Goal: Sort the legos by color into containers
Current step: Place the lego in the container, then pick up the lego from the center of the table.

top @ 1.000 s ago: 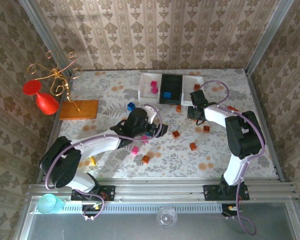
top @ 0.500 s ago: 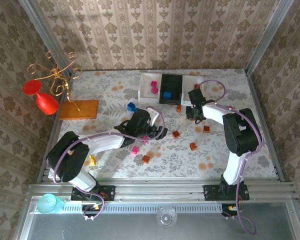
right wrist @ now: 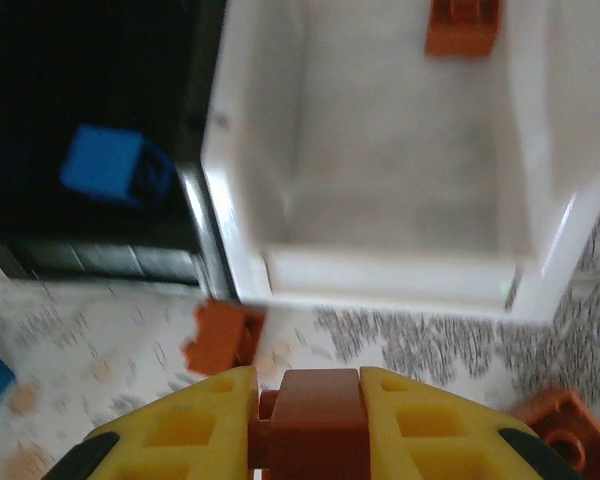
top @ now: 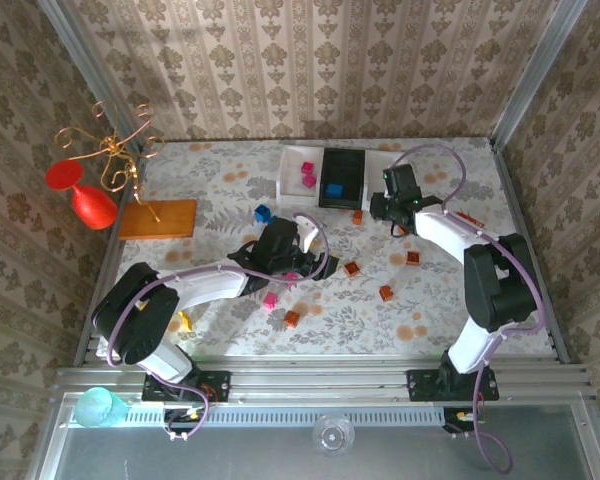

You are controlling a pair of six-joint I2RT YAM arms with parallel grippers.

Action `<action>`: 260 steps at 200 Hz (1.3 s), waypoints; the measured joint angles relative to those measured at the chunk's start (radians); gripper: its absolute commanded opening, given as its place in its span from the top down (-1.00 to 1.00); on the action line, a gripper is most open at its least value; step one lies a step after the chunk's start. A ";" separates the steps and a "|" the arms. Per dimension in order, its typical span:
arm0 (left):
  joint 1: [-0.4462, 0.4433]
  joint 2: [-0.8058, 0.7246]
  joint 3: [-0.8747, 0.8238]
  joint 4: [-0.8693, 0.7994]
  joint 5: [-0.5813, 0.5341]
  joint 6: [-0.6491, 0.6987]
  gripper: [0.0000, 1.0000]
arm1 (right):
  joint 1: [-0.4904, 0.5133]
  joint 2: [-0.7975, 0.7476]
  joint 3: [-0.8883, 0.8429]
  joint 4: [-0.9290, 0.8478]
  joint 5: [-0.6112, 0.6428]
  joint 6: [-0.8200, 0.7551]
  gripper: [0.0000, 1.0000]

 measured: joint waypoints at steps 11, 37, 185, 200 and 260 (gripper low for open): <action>0.000 -0.002 -0.003 0.003 0.003 0.001 -0.69 | -0.003 0.022 0.048 0.003 0.016 0.000 0.44; 0.000 -0.006 -0.009 0.005 0.003 0.002 -0.69 | -0.020 0.139 0.208 0.014 0.050 0.003 0.43; 0.162 -0.069 -0.100 0.023 -0.075 -0.091 -0.67 | 0.117 -0.075 -0.084 0.050 0.066 0.030 -0.59; 0.173 -0.069 -0.117 0.036 -0.073 -0.113 -0.67 | 0.166 -0.074 -0.102 0.050 0.086 0.035 -0.62; 0.173 -0.095 -0.125 0.064 -0.065 -0.140 -0.67 | 0.190 0.134 -0.041 0.056 0.168 0.086 -0.54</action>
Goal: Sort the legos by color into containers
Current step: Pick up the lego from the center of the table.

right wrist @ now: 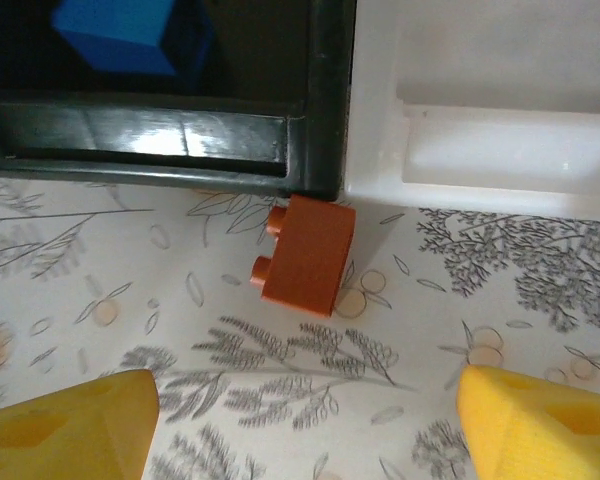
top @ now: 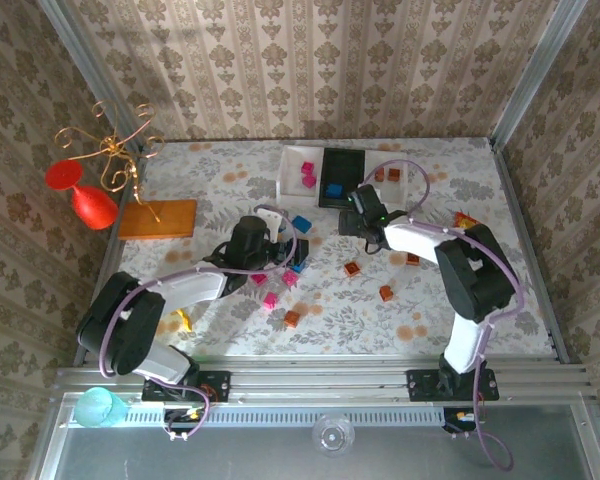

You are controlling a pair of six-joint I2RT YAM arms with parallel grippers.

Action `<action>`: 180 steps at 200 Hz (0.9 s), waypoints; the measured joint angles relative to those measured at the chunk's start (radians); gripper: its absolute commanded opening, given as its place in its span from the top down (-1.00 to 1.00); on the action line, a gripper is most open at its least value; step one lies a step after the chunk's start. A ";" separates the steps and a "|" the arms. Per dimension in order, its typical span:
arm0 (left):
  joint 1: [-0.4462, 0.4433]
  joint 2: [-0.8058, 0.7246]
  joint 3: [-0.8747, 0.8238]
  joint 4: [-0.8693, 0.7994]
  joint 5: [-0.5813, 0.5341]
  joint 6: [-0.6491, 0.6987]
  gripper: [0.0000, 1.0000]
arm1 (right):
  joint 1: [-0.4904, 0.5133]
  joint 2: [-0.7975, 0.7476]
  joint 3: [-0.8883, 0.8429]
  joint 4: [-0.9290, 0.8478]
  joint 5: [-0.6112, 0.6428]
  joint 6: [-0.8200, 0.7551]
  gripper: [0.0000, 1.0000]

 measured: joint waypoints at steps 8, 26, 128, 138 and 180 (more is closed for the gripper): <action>0.000 -0.004 0.000 0.003 0.000 0.000 -0.67 | 0.000 0.033 0.023 0.000 0.006 0.003 -0.49; 0.000 -0.005 -0.003 0.021 0.002 -0.001 -0.67 | 0.000 0.089 0.069 0.000 0.018 0.016 -0.38; 0.000 -0.018 -0.042 0.090 0.026 -0.004 -0.67 | -0.031 0.175 0.141 -0.001 0.023 0.051 0.27; 0.000 -0.018 -0.042 0.093 0.026 -0.004 -0.67 | -0.031 0.175 0.140 0.002 0.019 0.047 0.32; 0.000 -0.018 -0.043 0.104 0.028 -0.004 -0.67 | -0.021 0.074 0.005 0.044 -0.016 0.048 0.38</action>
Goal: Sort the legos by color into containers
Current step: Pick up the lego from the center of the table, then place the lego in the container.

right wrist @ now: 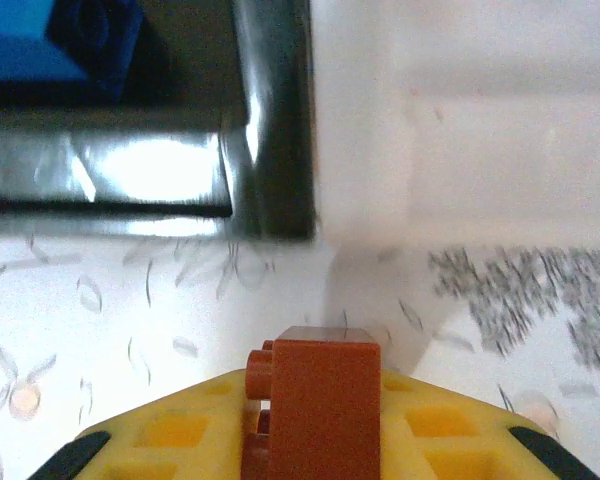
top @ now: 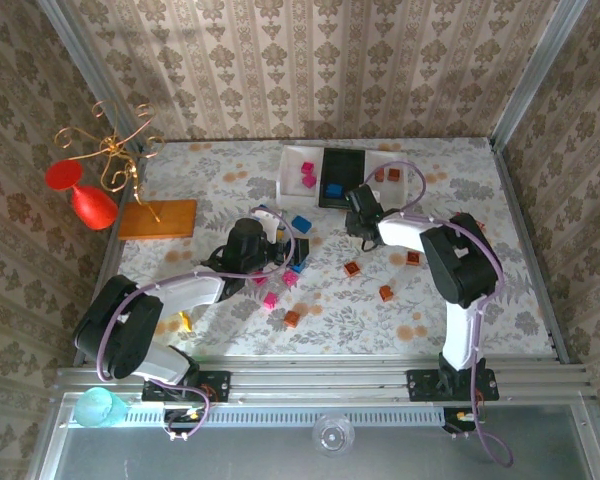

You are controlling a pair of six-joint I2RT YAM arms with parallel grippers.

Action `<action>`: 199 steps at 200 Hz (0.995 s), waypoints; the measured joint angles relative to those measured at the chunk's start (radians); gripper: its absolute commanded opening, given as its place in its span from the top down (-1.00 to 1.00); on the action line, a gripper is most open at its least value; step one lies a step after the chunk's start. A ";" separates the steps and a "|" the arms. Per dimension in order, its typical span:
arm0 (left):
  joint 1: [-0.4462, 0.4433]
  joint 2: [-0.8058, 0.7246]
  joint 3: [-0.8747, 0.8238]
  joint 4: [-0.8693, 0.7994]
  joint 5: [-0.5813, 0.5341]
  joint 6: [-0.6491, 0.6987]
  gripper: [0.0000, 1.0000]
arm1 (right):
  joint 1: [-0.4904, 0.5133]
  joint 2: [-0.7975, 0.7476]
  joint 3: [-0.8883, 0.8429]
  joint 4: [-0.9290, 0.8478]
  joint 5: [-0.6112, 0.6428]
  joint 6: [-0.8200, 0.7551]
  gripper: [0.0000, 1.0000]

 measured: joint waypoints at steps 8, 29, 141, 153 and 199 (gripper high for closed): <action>0.000 0.000 0.000 0.000 0.003 0.000 -0.67 | 0.003 -0.042 -0.041 0.000 -0.010 0.000 0.38; 0.000 0.000 0.000 0.003 0.016 0.000 -0.67 | 0.003 -0.171 -0.129 -0.004 -0.020 0.000 0.38; -0.002 0.000 0.000 0.029 0.055 -0.019 -0.65 | -0.224 -0.005 0.240 -0.012 -0.033 -0.027 0.31; -0.005 0.000 0.000 0.029 0.055 -0.019 -0.65 | -0.238 0.057 0.296 -0.024 -0.055 -0.023 0.26; -0.026 0.000 0.002 0.029 0.081 -0.016 -0.66 | -0.259 0.145 0.383 -0.060 -0.157 -0.024 -0.07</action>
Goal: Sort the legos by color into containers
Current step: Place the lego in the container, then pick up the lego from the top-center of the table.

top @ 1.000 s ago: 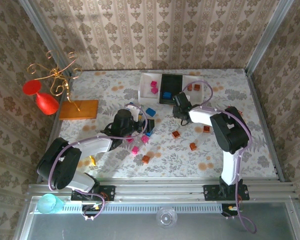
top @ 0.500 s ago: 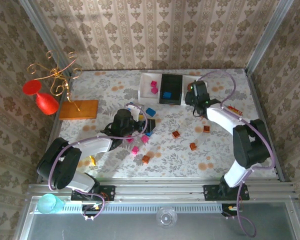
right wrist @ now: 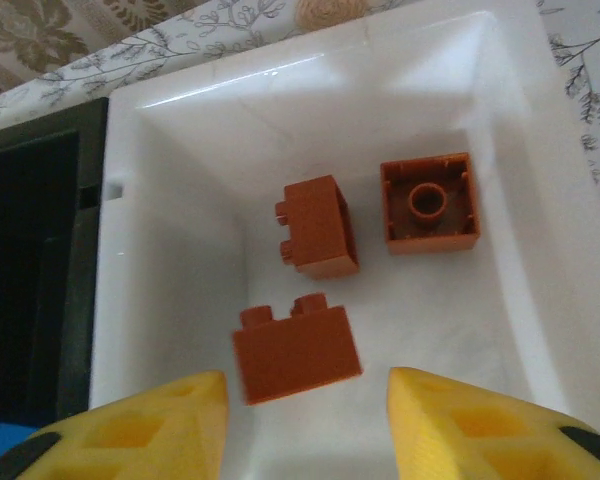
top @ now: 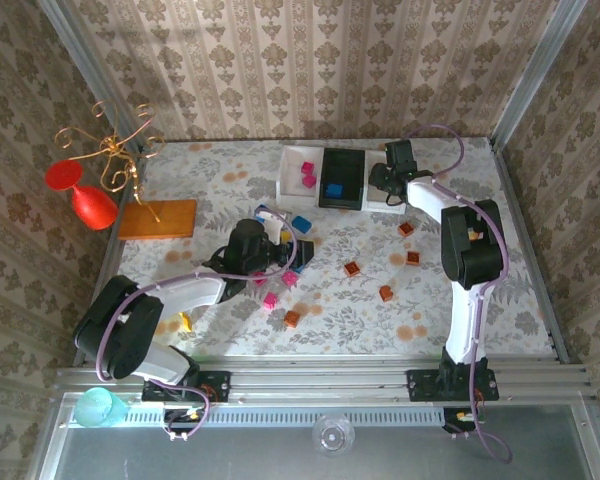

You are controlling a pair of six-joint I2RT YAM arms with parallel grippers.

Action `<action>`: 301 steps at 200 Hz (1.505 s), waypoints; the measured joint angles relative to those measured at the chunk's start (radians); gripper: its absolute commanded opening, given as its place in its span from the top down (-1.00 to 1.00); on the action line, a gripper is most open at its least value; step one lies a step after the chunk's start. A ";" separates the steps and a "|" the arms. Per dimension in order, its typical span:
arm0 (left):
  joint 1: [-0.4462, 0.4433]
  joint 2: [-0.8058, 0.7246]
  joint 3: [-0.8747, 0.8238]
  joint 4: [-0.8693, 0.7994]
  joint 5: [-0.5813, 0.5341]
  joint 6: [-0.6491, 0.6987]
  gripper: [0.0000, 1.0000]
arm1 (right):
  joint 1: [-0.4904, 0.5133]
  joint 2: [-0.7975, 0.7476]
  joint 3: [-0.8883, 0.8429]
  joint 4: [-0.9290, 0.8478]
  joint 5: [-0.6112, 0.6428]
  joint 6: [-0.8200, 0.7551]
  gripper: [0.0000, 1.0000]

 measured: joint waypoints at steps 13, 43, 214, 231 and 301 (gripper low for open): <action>-0.014 0.001 0.006 0.000 0.009 0.006 -0.66 | 0.000 -0.033 -0.039 0.013 -0.017 -0.002 -0.15; -0.038 0.005 0.020 0.000 0.013 0.018 -0.66 | 0.000 -0.244 -0.275 0.034 -0.043 -0.011 -0.36; 0.129 0.036 0.116 -0.340 -0.266 0.074 -0.71 | 0.362 -0.755 -0.730 0.021 -0.044 -0.199 -1.00; 0.165 0.073 0.167 -0.400 -0.272 0.074 -0.71 | 0.371 -0.767 -0.774 0.067 -0.045 -0.211 -1.00; 0.287 0.412 0.502 -0.524 -0.257 0.106 -0.57 | 0.371 -0.772 -0.857 0.166 -0.050 -0.214 -1.00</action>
